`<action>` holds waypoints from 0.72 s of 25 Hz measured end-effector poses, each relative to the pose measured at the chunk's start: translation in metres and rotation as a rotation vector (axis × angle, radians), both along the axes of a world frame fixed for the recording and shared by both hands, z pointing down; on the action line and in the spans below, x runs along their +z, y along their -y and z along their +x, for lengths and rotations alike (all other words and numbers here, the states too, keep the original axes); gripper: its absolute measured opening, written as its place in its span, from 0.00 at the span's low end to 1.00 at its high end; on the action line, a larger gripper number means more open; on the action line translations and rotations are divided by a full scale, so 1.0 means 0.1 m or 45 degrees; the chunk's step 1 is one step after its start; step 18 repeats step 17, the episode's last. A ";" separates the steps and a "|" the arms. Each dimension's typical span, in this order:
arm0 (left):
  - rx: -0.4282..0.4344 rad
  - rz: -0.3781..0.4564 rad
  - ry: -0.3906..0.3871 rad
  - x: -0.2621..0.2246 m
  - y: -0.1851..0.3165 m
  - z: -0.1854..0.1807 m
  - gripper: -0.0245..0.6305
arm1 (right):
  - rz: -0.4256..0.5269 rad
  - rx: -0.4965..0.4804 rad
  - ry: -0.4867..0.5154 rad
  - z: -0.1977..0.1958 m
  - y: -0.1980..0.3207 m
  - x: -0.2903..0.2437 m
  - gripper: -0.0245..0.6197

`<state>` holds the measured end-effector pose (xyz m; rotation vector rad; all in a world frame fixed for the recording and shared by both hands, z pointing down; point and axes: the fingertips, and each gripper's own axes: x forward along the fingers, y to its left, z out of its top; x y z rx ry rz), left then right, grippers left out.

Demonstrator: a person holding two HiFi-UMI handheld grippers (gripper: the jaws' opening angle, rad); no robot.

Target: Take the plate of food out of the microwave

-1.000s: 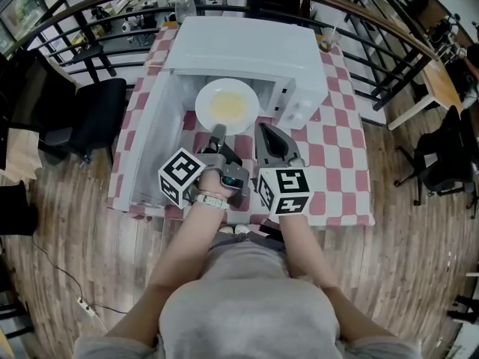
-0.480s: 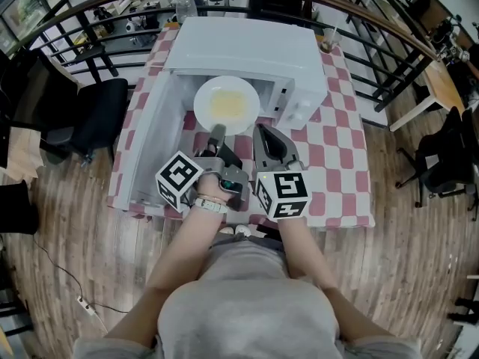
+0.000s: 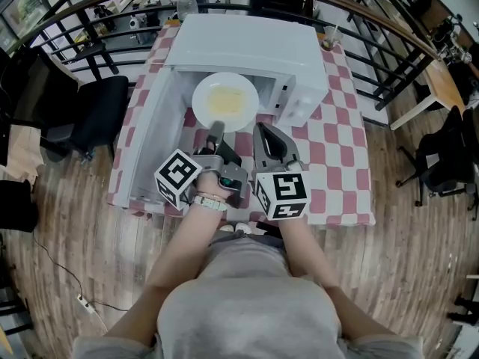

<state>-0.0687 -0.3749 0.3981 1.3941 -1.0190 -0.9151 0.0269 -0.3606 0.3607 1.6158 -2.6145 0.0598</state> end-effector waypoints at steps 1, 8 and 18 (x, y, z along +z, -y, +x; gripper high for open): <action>0.001 0.003 0.000 0.00 0.00 0.00 0.06 | 0.000 0.000 -0.001 0.00 0.00 0.00 0.08; 0.005 0.016 -0.008 -0.04 -0.01 0.01 0.06 | 0.009 -0.012 -0.022 -0.05 -0.01 -0.03 0.08; 0.019 0.032 -0.014 -0.09 0.01 0.04 0.06 | 0.006 -0.004 -0.028 -0.05 0.02 -0.03 0.08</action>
